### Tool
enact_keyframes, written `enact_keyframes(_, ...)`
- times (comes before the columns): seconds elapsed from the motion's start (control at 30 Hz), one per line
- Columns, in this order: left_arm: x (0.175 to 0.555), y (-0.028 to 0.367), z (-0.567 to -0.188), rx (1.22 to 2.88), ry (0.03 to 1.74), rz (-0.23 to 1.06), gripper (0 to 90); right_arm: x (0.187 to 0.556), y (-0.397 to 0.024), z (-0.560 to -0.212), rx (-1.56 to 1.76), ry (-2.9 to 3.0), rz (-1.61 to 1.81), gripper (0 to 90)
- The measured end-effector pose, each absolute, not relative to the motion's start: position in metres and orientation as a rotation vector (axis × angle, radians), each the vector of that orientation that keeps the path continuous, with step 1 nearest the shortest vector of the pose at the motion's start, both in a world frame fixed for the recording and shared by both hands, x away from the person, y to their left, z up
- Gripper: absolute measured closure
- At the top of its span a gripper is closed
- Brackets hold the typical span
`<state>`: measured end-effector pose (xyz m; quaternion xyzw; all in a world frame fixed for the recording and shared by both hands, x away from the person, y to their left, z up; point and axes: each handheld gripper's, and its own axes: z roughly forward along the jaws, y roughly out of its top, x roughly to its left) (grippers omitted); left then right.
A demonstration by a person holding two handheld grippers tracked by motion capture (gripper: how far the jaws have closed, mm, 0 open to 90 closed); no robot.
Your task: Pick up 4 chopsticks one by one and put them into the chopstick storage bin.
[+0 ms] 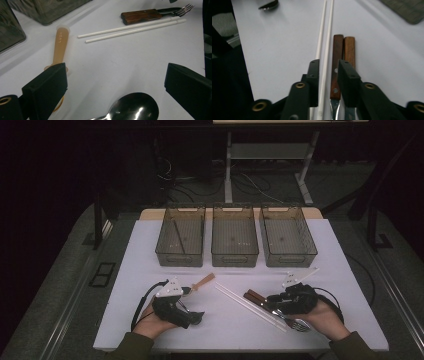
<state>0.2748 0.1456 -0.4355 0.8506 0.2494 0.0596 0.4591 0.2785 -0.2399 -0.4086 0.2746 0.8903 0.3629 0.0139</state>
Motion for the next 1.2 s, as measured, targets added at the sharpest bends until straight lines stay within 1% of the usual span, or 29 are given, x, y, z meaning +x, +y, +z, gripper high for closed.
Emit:
enact_keyframes(0.1,0.275,0.145,-0.436,2.095,0.615,0.148,3.3,0.277,-0.235,-0.412,0.847,2.812,1.068,78.4)
enact_keyframes(0.23,0.275,0.145,-0.436,2.096,0.616,0.149,3.5,0.277,-0.229,-0.417,0.857,2.843,0.964,80.6)
enact_keyframes(0.43,0.275,0.145,-0.436,2.096,0.615,0.148,3.5,0.277,-0.221,-0.421,0.850,2.871,0.912,83.6)
enact_keyframes(0.87,0.275,0.145,-0.436,2.099,0.613,0.146,3.5,0.277,-0.211,-0.425,0.810,2.874,0.809,84.3)
enact_keyframes(1.2,0.275,0.145,-0.436,2.104,0.612,0.145,3.5,0.277,-0.206,-0.426,0.780,2.875,0.762,82.7)
